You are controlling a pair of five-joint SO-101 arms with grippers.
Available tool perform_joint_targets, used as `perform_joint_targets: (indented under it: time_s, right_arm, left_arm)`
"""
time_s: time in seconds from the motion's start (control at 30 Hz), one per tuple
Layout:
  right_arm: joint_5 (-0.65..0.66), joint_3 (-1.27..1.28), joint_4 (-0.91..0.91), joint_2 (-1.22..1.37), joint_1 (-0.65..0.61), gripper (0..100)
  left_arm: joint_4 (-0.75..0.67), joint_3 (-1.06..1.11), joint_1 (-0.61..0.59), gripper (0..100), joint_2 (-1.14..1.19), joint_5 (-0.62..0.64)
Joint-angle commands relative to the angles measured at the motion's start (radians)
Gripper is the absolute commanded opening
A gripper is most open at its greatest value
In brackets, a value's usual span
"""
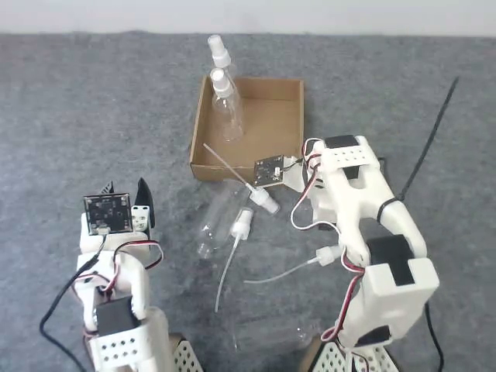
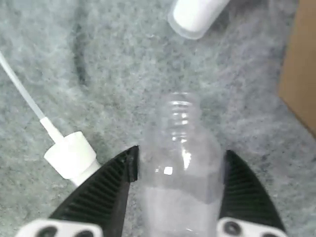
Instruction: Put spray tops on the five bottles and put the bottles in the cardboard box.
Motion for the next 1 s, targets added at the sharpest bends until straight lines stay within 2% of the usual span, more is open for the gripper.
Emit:
perform_joint_targets:
  time_s: [0.0,0.23,0.53,0.87,0.97]
  right_arm:
    - [0.008,-0.009,-0.007,-0.024,-0.008,11.9]
    - [-0.078,-0.026,0.038,-0.047,-0.005,10.4]
    - [-0.183,-0.023,0.114,-0.280,-0.007,10.3]
    - [-0.265,-0.023,0.231,-0.406,-0.008,10.3]
    - [-0.354,-0.023,0.257,-0.444,-0.013,10.1]
  left_arm:
    - [-0.037,-0.004,-0.006,17,-0.015,-0.009]
    - [-0.037,-0.004,-0.006,17,-0.015,-0.009]
    - [-0.037,-0.004,-0.006,17,-0.015,-0.009]
    - [-0.037,-0.004,-0.006,17,-0.015,-0.009]
    - [-0.035,-0.004,-0.005,17,-0.015,-0.009]
